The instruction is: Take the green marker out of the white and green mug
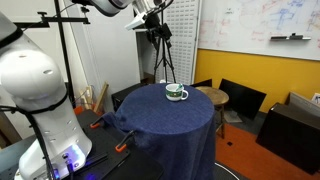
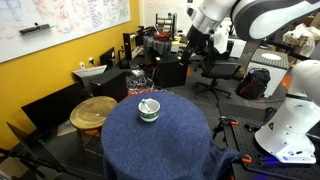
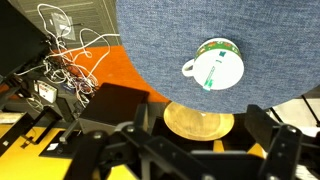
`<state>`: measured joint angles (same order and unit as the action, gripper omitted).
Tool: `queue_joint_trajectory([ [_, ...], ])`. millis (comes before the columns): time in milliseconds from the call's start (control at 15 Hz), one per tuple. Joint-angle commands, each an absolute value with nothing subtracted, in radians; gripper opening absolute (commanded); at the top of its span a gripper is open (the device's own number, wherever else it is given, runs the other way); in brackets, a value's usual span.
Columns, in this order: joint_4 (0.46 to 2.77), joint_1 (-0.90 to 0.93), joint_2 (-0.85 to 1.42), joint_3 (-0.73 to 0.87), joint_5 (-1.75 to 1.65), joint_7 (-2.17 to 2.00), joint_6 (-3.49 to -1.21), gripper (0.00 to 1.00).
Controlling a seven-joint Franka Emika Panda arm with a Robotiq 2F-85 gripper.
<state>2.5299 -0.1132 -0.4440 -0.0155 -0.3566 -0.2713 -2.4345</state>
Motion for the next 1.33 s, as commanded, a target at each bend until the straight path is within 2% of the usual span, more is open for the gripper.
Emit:
queue_joint_trajectory([
  [0, 2.520, -0.138, -0.372, -0.003, -0.352, -0.223, -2.522, 1.00],
  [600, 2.503, -0.175, -0.196, 0.004, -0.366, -0.254, -2.637, 1.00],
  [1267, 2.509, -0.156, -0.167, 0.012, -0.338, -0.243, -2.627, 1.00],
])
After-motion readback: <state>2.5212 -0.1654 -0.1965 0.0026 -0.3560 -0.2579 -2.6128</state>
